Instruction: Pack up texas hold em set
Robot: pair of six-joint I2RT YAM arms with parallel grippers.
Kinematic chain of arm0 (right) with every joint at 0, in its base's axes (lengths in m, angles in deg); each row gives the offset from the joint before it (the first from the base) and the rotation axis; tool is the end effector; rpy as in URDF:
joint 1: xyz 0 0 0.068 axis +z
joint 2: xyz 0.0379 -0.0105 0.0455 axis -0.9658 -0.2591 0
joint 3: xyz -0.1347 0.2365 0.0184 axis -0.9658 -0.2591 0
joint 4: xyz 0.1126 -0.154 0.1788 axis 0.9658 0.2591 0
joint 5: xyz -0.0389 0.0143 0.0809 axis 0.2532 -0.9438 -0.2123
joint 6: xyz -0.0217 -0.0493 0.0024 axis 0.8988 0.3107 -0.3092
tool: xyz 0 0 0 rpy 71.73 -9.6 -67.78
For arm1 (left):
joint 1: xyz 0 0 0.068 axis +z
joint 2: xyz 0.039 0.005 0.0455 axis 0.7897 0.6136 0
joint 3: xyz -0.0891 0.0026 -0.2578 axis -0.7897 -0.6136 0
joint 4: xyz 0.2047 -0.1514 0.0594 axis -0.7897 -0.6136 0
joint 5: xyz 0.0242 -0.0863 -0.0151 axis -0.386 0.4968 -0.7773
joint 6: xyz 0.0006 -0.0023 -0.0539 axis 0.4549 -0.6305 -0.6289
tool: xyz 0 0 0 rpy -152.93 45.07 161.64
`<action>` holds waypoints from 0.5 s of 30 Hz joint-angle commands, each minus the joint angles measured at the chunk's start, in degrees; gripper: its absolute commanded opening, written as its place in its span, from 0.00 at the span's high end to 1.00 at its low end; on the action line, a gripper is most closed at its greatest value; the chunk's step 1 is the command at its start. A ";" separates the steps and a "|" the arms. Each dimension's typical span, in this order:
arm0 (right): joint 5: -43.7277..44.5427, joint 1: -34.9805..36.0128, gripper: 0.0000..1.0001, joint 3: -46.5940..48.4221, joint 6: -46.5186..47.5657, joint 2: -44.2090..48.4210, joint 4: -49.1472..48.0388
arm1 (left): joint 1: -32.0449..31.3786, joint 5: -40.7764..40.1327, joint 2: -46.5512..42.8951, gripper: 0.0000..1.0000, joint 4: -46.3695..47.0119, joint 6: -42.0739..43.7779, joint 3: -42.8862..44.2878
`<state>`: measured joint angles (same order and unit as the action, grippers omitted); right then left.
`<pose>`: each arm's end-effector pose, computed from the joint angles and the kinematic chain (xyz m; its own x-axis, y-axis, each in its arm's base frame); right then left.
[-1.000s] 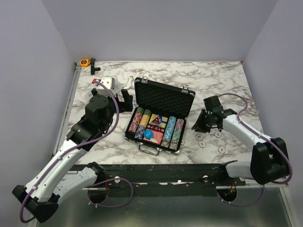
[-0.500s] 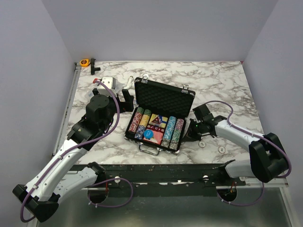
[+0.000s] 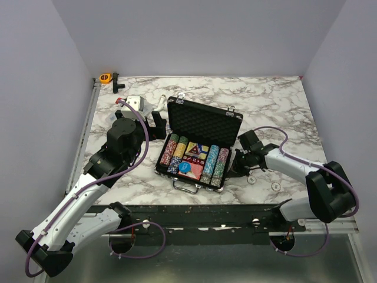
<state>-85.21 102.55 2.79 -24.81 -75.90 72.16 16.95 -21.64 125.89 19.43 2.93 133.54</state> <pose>0.2070 0.1176 0.1548 -0.9426 0.3201 -0.0951 0.2512 0.8674 0.4296 0.1579 -0.0964 0.3799 -0.2505 -0.2204 -0.9427 0.1926 0.9429 -0.2716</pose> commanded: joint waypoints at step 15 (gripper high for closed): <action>10.16 0.55 0.99 -2.26 0.05 -4.71 -0.15 | 0.31 1.31 -0.58 0.05 -0.44 -0.36 1.67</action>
<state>-84.64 102.62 3.45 -24.99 -77.28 72.79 16.95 -21.44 125.89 19.43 2.91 133.54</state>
